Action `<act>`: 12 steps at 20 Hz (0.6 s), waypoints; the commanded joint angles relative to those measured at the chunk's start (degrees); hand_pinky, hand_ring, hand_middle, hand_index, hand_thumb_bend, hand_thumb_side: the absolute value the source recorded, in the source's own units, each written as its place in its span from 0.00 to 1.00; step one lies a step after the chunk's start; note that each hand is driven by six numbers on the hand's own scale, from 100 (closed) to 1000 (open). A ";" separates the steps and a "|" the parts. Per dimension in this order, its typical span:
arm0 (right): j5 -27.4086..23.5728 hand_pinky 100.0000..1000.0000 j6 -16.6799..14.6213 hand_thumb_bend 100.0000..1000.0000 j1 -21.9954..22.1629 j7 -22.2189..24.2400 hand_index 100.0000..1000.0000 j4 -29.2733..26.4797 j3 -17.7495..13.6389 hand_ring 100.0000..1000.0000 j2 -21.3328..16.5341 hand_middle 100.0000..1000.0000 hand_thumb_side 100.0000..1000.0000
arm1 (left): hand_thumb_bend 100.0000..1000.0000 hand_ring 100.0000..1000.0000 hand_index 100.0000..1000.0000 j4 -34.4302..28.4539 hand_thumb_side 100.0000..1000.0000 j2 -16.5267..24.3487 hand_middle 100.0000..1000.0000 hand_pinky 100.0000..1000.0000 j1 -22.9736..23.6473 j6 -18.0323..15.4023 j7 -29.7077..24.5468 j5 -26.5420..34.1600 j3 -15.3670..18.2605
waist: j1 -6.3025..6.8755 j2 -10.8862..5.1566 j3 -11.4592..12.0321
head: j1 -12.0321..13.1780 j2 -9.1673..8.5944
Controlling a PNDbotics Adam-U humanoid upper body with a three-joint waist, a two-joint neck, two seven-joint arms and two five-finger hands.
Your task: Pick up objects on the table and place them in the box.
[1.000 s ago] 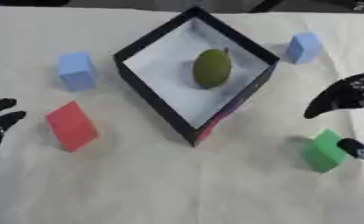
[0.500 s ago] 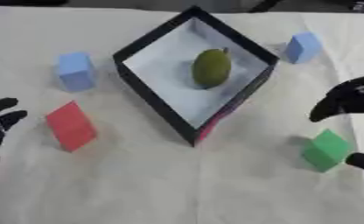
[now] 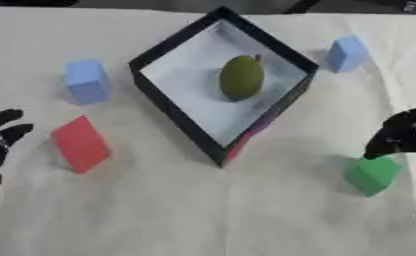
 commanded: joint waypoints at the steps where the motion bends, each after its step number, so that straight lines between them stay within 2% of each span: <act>1: 1.63 0.92 -0.22 0.39 -0.09 -0.21 0.92 -0.66 -0.57 0.86 -2.05 0.83 0.54 | 0.00 0.73 0.78 -0.82 0.85 1.12 0.75 0.91 -0.25 -0.17 -0.22 -0.13 -0.03 | -0.26 0.15 0.03 | -0.21 -0.54; 3: 1.94 0.91 -0.22 0.39 0.01 -0.40 0.92 -0.63 -0.43 0.86 -1.98 0.82 0.54 | 0.00 0.73 0.78 -0.82 0.85 1.11 0.75 0.91 -0.25 -0.18 -0.22 -0.13 -0.04 | -0.25 0.16 0.04 | -0.24 -0.55; 4: 2.01 0.90 0.09 0.39 -0.24 -0.75 0.91 -0.26 -0.50 0.84 -1.56 0.79 0.39 | 0.00 0.73 0.78 -0.84 0.85 1.06 0.75 0.91 -0.25 -0.23 -0.27 -0.10 -0.11 | -0.07 0.24 0.16 | -0.62 -0.60; 7: 2.11 0.89 1.39 0.38 -1.79 -2.90 0.90 1.00 0.38 0.83 -0.55 0.78 0.37 | 0.00 0.73 0.78 -0.91 0.85 0.98 0.75 0.91 -0.26 -0.41 -0.41 -0.02 -0.27 | 0.21 0.41 0.37 | -1.18 -0.78; 8: 2.02 0.89 1.72 0.35 -2.13 -3.66 0.90 1.31 0.69 0.83 -0.30 0.79 0.36 | 0.00 0.73 0.78 -0.92 0.85 0.97 0.75 0.91 -0.24 -0.45 -0.42 0.00 -0.29 | 0.27 0.45 0.42 | -1.31 -0.82; 12: 2.84 0.88 2.50 0.34 -3.12 -5.46 0.89 2.15 1.62 0.83 0.32 0.79 0.38 | 0.00 0.73 0.78 -0.88 0.85 0.86 0.75 0.91 -0.26 -0.51 -0.52 -0.05 -0.38 | 0.36 0.63 0.56 | -1.66 -1.08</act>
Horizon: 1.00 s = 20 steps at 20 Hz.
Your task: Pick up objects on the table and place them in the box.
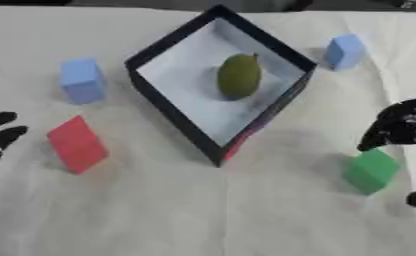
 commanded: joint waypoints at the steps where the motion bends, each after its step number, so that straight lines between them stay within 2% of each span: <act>1: 1.18 0.88 0.41 0.33 -0.98 -1.03 0.89 0.68 0.18 0.83 -0.70 0.79 0.38 | 0.00 0.73 0.78 -0.87 0.85 0.85 0.75 0.91 -0.29 -0.18 -0.22 -0.08 -0.07 | 0.34 0.26 0.09 | -0.35 -0.87; 9: 2.72 0.88 0.79 0.29 -2.36 0.47 0.86 5.06 2.40 0.82 1.67 0.78 0.35 | 0.00 0.73 0.78 -0.88 0.85 0.57 0.75 0.91 -0.54 -0.17 -0.42 -0.33 -0.20 | 0.36 0.91 0.56 | -0.55 -1.24; 20: 5.36 0.88 -0.63 0.32 -3.53 1.18 0.85 10.78 3.63 0.82 3.70 0.78 0.34 | 0.00 0.74 0.78 -0.89 0.86 0.34 0.75 0.91 -0.80 -0.09 -0.62 -0.58 -0.36 | 0.31 1.42 0.89 | -0.62 -1.53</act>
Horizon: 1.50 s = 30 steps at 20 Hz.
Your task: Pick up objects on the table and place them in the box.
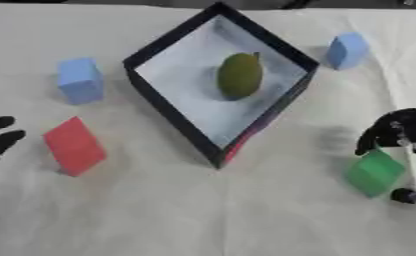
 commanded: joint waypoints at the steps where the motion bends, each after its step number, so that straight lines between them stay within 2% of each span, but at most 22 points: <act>1: 0.64 0.88 -0.61 0.32 -0.86 0.19 0.85 1.08 -0.16 0.82 -0.93 0.78 0.34 | 0.00 0.74 0.78 -0.90 0.86 0.45 0.75 0.91 -0.35 -0.10 -0.29 -0.37 -0.11 | 0.30 0.09 0.17 | -0.20 -0.99; 8: -1.11 0.87 -1.65 0.24 -1.80 1.98 0.83 1.93 1.03 0.81 0.16 0.75 0.28 | 0.00 0.74 0.78 -0.91 0.86 0.44 0.75 0.91 -0.45 -0.05 -0.29 -0.33 -0.15 | 0.18 0.16 0.36 | -0.30 -1.04; 15: -3.06 0.86 -0.95 0.17 -2.64 2.92 0.78 2.44 1.77 0.79 1.29 0.71 0.25 | 0.00 0.74 0.78 -0.90 0.86 0.44 0.75 0.91 -0.63 0.12 -0.32 -0.24 -0.19 | -0.03 0.15 0.72 | -0.21 -1.14; 21: -4.79 0.84 0.79 0.00 -3.05 1.45 0.68 2.70 2.11 0.73 1.82 0.59 0.21 | 0.00 0.74 0.78 -0.89 0.86 0.51 0.75 0.91 -0.73 0.25 -0.38 -0.07 -0.20 | -0.22 -0.02 0.87 | -0.14 -1.18; 25: -6.80 0.82 1.20 0.00 -2.96 0.90 0.60 1.27 1.80 0.68 1.41 0.50 0.22 | 0.00 0.74 0.78 -0.86 0.86 0.63 0.75 0.91 -0.72 0.33 -0.37 0.01 -0.17 | -0.37 -0.25 0.73 | -0.03 -1.11; 30: -9.40 0.81 1.54 0.00 -2.31 0.33 0.58 -2.06 -0.49 0.66 -0.15 0.48 0.19 | 0.00 0.74 0.78 -0.85 0.86 0.78 0.75 0.91 -0.70 0.43 -0.26 0.16 -0.05 | -0.56 -0.60 0.50 | 0.16 -1.07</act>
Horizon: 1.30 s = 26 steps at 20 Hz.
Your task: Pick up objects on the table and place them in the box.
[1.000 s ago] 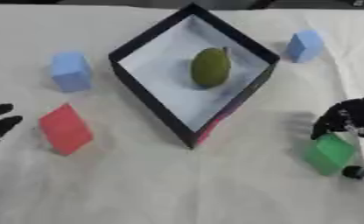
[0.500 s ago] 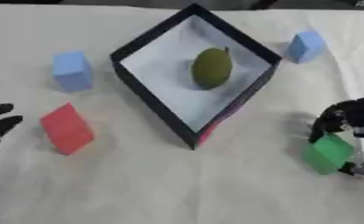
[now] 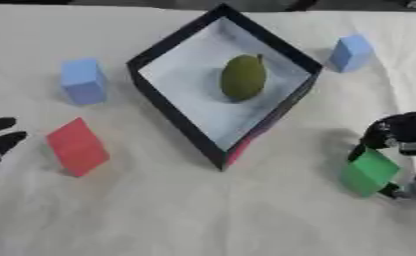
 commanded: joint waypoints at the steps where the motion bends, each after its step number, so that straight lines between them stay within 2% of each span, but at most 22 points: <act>1: -2.18 0.81 0.48 0.00 -0.21 -0.86 0.58 -2.98 -2.68 0.66 -3.01 0.48 0.20 | 0.00 0.74 0.78 -0.84 0.85 0.82 0.75 0.91 -0.31 0.12 0.04 0.11 0.09 | -0.56 -0.83 -0.17 | 0.29 -0.57; 4: -4.44 0.81 0.87 0.00 -1.43 -2.19 0.58 -5.56 -5.34 0.65 -3.80 0.48 0.21 | 0.00 0.74 0.78 -0.83 0.85 1.00 0.75 0.91 -0.10 0.14 0.10 0.19 0.12 | -0.66 -1.23 -0.23 | 0.32 -0.31; 7: -6.76 0.80 1.34 0.00 -4.92 -3.62 0.58 -7.31 -7.49 0.65 -3.71 0.49 0.21 | 0.00 0.74 0.78 -0.74 0.85 1.33 0.75 0.91 0.13 0.18 -0.05 0.38 -0.10 | -0.94 -1.93 0.14 | -0.31 0.14; 11: -9.38 0.80 1.65 0.00 -10.43 -2.26 0.58 -5.20 -6.95 0.64 -2.11 0.49 0.20 | 0.00 0.74 0.78 -0.59 0.84 2.02 0.75 0.91 0.36 0.18 -0.74 0.86 -0.80 | -1.53 -2.98 1.90 | -1.91 0.50; 12: -9.56 0.80 1.49 0.00 -11.73 -1.54 0.58 -4.10 -6.58 0.65 -1.54 0.49 0.37 | 0.00 0.74 0.78 -0.56 0.84 2.22 0.75 0.92 0.47 0.15 -0.94 0.98 -0.99 | -1.69 -3.22 2.49 | -2.39 0.59; 13: -9.37 0.80 1.22 0.00 -13.13 -0.75 0.58 -2.86 -6.30 0.65 -0.74 0.49 0.23 | 0.00 0.74 0.78 -0.53 0.84 2.43 0.75 0.91 0.60 0.10 -1.15 1.10 -1.18 | -1.89 -3.47 3.17 | -3.03 0.72; 16: -7.68 0.80 0.13 0.00 -17.24 0.54 0.58 1.12 -5.87 0.65 2.53 0.49 0.24 | 0.00 0.74 0.78 -0.39 0.84 2.89 0.75 0.91 0.89 0.02 -1.68 1.37 -1.63 | -2.36 -4.00 4.80 | -4.56 1.00; 20: -4.96 0.80 -0.59 0.00 -23.29 0.82 0.58 7.15 -5.40 0.65 8.30 0.49 0.20 | 0.00 0.74 0.78 -0.43 0.84 3.43 0.75 0.91 0.81 -0.23 -2.49 1.79 -2.34 | -2.69 -4.30 6.74 | -6.57 0.85; 26: 0.34 0.80 -0.37 0.00 -32.81 3.25 0.59 16.67 -5.01 0.65 17.80 0.50 0.19 | 0.00 0.75 0.78 -1.09 0.82 4.33 0.75 0.91 -0.01 -0.85 -3.78 2.81 -3.57 | -2.81 -3.77 8.48 | -9.23 0.14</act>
